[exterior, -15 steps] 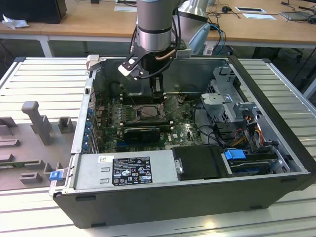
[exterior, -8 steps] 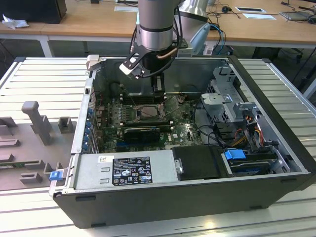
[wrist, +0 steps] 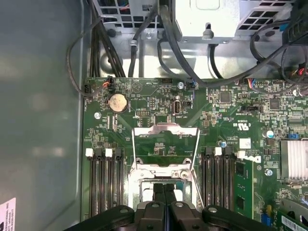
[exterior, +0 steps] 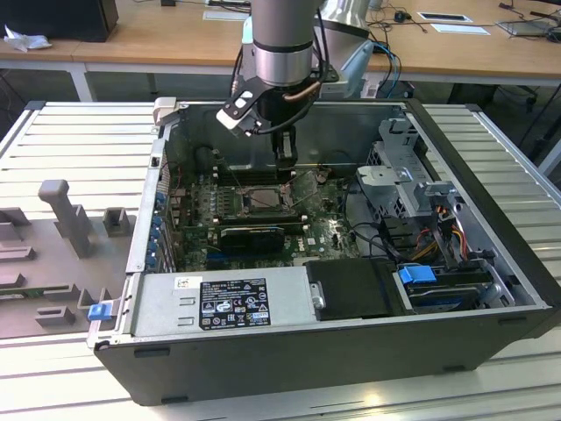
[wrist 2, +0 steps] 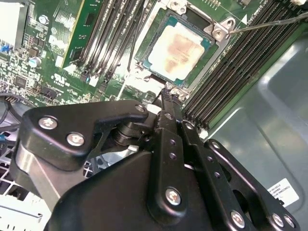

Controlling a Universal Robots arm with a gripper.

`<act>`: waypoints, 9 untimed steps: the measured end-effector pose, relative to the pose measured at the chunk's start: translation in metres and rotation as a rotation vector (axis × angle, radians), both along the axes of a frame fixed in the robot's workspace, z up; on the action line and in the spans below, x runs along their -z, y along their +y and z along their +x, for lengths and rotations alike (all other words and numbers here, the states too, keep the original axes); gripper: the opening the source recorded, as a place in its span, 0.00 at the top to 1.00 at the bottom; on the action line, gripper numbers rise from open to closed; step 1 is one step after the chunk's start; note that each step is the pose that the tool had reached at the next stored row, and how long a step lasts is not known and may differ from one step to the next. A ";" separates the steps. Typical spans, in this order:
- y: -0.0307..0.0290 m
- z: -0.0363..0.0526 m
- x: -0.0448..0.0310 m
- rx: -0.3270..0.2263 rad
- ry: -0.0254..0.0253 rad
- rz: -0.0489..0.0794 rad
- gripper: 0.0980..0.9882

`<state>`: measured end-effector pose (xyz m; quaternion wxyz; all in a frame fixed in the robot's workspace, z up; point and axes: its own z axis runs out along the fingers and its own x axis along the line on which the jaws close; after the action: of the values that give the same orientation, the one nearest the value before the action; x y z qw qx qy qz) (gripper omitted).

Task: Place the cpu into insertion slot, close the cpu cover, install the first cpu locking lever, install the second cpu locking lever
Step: 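Close the cpu cover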

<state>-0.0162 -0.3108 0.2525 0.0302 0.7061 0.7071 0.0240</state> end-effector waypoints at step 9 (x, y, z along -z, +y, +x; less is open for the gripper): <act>0.0001 0.0050 -0.0041 0.000 -0.0001 0.000 0.99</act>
<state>-0.0112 -0.3107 0.2566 0.0302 0.7061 0.7071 0.0241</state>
